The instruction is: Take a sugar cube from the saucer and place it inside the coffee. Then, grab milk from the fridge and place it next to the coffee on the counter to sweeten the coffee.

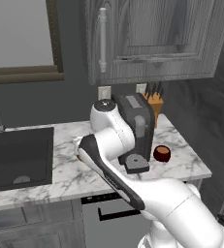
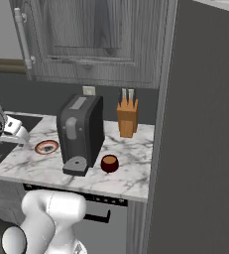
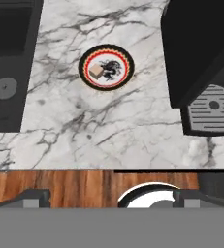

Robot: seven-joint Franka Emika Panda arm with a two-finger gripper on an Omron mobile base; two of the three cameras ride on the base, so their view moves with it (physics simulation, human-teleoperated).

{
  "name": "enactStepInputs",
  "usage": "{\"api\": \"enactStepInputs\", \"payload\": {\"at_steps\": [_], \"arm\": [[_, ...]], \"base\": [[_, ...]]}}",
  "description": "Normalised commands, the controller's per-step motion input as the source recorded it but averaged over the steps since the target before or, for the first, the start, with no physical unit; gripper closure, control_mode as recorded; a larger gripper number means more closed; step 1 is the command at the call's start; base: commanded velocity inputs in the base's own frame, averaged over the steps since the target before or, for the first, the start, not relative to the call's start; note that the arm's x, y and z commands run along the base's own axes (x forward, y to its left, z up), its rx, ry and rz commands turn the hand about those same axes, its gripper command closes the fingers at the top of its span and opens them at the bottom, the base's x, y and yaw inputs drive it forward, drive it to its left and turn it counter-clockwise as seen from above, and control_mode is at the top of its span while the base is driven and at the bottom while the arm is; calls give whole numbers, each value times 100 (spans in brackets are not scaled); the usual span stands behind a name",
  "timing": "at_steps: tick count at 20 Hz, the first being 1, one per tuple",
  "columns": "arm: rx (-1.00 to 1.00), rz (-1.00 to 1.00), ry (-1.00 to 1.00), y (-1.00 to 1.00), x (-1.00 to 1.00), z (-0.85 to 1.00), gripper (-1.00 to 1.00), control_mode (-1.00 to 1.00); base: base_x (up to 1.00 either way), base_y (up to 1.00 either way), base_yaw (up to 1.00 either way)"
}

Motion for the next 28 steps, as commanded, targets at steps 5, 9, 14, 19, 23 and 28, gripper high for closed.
{"api": "enactStepInputs", "payload": {"at_steps": [5, 9, 14, 19, 23, 28], "arm": [[0, -41, 0, 0, 53, -23, -100, -100], [0, -32, 2, 0, 38, -19, -100, -100], [3, -12, 2, 0, 6, -4, -100, -100], [0, -1, 7, 0, 1, -6, -100, -100], [0, -3, 10, 0, 11, -25, -100, -100], [0, -2, 8, 0, 11, -25, -100, -100]], "base": [[0, 0, 0], [0, 0, 0], [0, 0, 0], [0, 0, 0], [0, 0, 0], [0, 0, 0]]}}
